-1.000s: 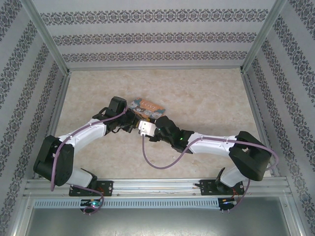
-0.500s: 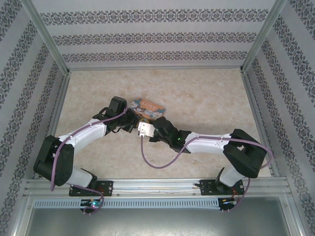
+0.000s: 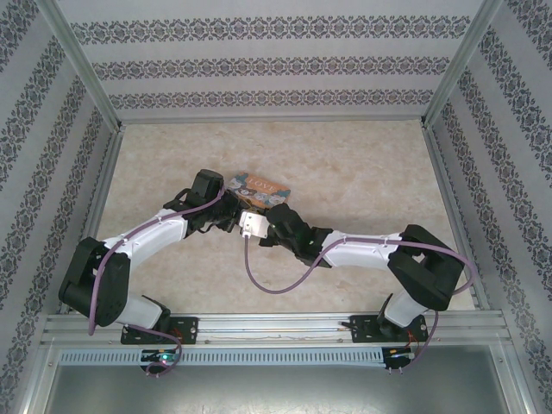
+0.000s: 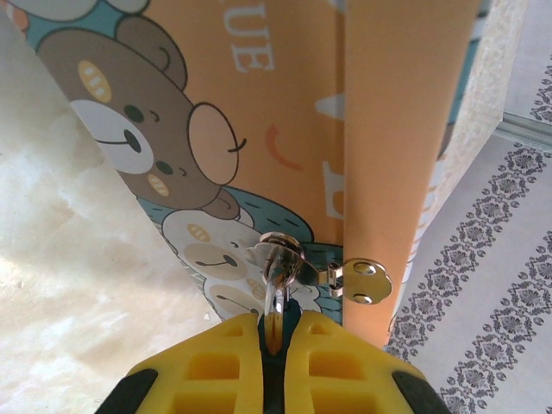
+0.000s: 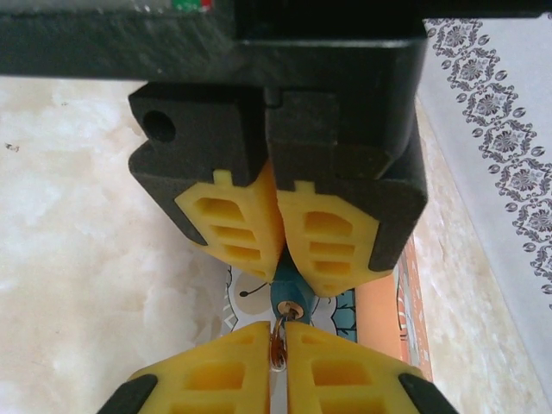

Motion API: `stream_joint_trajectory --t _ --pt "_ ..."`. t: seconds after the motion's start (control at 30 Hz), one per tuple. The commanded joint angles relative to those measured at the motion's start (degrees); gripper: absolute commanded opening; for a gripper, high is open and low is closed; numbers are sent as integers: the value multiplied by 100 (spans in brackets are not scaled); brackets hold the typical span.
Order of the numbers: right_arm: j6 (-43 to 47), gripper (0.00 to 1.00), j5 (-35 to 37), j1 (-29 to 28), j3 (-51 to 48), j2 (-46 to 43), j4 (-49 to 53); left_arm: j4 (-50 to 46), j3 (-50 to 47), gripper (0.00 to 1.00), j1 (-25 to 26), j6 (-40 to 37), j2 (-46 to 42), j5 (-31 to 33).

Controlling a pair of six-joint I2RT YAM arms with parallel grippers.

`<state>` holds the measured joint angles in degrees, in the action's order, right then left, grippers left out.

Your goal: Unlock the padlock with the key

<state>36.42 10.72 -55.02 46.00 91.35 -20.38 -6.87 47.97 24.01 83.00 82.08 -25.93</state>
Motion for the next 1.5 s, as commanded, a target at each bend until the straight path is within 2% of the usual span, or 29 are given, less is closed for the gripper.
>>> stream_joint_trajectory --t 0.0,0.27,0.47,0.87,1.0,1.47 --pt "-8 8 98 -79 146 144 -172 333 -21 0 109 146 -24 -166" --pt "-163 0 176 -77 103 201 -310 483 -102 0 129 225 -54 -192" --pt "-454 0 136 -78 67 208 -447 529 -130 0 132 225 -70 -203" --pt "-2564 0 -943 260 -197 286 -1304 648 -211 0 152 234 0 -247" --pt "-3077 0 -963 308 -366 395 -1791 678 -239 0 165 232 27 -252" --pt "-3385 0 -705 308 -639 800 -2083 942 -450 0 182 150 340 -53"
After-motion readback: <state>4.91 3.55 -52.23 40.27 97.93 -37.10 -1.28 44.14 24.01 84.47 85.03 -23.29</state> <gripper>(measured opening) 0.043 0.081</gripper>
